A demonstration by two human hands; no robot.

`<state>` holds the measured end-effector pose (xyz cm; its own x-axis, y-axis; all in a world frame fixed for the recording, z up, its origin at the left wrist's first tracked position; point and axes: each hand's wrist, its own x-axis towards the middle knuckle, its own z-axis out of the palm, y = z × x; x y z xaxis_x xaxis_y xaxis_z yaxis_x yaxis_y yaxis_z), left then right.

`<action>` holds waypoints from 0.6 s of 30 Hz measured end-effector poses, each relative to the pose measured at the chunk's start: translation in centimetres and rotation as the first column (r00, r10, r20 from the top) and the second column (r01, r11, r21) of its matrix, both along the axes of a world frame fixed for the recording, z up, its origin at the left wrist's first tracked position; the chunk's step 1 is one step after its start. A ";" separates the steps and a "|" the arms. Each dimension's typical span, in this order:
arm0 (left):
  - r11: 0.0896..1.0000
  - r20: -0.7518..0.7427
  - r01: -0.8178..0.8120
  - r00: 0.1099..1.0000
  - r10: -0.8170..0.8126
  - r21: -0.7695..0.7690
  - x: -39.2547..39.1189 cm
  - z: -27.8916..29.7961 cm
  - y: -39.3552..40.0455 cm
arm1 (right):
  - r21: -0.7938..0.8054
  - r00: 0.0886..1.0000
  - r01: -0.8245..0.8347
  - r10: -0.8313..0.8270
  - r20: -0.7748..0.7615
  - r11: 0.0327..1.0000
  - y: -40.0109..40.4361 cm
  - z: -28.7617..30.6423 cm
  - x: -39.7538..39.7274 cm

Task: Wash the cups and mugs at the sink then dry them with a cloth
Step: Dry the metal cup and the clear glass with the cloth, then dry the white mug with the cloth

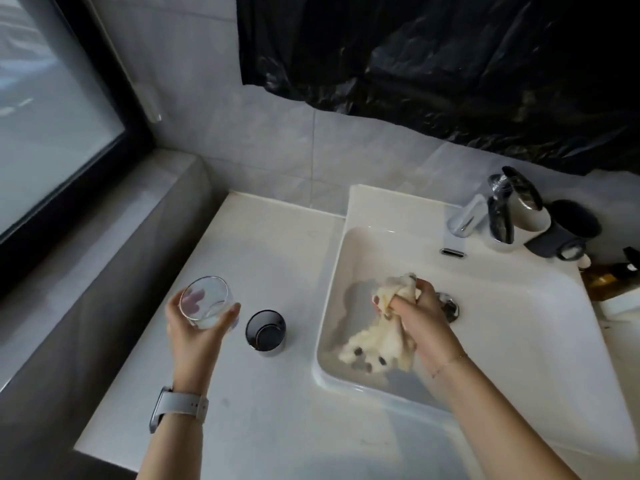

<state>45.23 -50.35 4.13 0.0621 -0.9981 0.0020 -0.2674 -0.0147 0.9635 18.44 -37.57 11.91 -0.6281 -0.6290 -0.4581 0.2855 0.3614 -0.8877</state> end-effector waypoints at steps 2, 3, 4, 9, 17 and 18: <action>0.998 -0.006 -0.013 1.000 0.013 0.060 0.9 -1.6 -0.2 | 0.157 0.982 -0.057 0.084 -0.171 0.986 -0.2 -0.3 -0.3; 0.997 -0.001 -0.014 1.000 0.014 0.082 1.2 -2.5 -0.2 | 0.254 0.943 -0.105 0.178 -0.282 0.961 -0.2 -0.5 -0.6; 0.994 0.005 -0.014 1.000 0.013 0.104 1.4 -3.3 -0.2 | 0.344 0.888 -0.154 0.282 -0.364 0.926 -0.1 -0.6 -1.0; 0.988 0.027 0.017 0.999 -0.022 0.155 1.2 -6.0 0.2 | 0.504 0.844 -0.264 0.450 -0.292 0.822 -0.1 -0.7 -1.8; 0.976 0.071 0.103 0.990 -0.118 0.193 0.8 -7.6 -0.1 | 0.598 0.822 -0.417 0.565 -0.074 0.684 0.3 -0.1 -2.3; 0.976 0.076 0.109 0.989 -0.126 0.191 0.8 -7.7 -0.1 | 0.579 0.833 -0.422 0.551 -0.057 0.698 0.5 -0.1 -2.4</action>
<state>46.03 -50.41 -3.58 -0.0480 -0.9818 -0.1835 -0.3603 -0.1543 0.9200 16.00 -37.03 11.76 -0.4224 -0.5748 -0.7009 -0.2334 0.8161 -0.5286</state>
